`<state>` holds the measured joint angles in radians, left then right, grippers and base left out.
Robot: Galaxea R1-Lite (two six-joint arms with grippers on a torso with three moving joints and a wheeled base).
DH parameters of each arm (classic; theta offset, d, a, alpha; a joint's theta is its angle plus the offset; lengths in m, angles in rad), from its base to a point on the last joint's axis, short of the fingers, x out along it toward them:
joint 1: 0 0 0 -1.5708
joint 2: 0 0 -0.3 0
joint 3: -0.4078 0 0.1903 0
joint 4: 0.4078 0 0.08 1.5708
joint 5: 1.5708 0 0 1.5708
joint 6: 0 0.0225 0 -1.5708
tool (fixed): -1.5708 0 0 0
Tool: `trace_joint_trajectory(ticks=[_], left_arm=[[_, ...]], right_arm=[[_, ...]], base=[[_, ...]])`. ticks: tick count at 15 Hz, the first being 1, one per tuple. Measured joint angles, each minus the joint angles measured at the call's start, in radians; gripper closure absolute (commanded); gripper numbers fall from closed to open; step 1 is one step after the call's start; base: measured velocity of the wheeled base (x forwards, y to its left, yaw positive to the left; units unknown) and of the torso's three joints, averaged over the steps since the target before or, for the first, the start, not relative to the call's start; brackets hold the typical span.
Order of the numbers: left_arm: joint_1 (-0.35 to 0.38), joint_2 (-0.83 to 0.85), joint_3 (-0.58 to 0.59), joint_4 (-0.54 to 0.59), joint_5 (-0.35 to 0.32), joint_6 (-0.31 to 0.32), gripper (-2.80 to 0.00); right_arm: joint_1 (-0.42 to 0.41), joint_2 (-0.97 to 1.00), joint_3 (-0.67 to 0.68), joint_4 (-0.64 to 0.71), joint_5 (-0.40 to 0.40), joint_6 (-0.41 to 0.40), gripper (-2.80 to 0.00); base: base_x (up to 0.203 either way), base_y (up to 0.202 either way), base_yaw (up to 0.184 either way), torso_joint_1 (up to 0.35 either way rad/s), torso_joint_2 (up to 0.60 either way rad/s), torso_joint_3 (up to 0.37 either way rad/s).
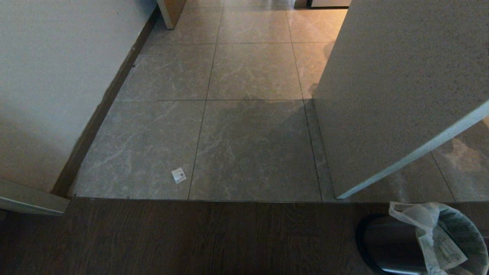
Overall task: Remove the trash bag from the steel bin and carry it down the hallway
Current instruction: Pick up the trash bag
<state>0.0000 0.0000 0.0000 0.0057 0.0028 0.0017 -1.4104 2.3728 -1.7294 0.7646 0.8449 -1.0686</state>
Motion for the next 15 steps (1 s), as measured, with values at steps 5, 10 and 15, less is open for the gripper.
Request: trace_joint_trajectory(ticks=[5,10,15], left_arm=[[0.000,0.000,0.000,0.000,0.000,0.000,0.00],[0.000,0.000,0.000,0.000,0.000,0.000,0.00],[0.000,0.000,0.000,0.000,0.000,0.000,0.00]], right_arm=[[0.053,-0.220,0.133,0.038,-0.036,-0.022,0.00],[0.278,-0.429,0.386,-0.134,-0.381,0.114,0.00],[0.508,-0.565,0.729,-0.396,-0.607,0.300,0.00]], base=[[0.000,0.000,0.000,0.000,0.00,0.000],[0.000,0.000,0.000,0.000,0.00,0.000],[0.000,0.000,0.000,0.000,0.00,0.000]])
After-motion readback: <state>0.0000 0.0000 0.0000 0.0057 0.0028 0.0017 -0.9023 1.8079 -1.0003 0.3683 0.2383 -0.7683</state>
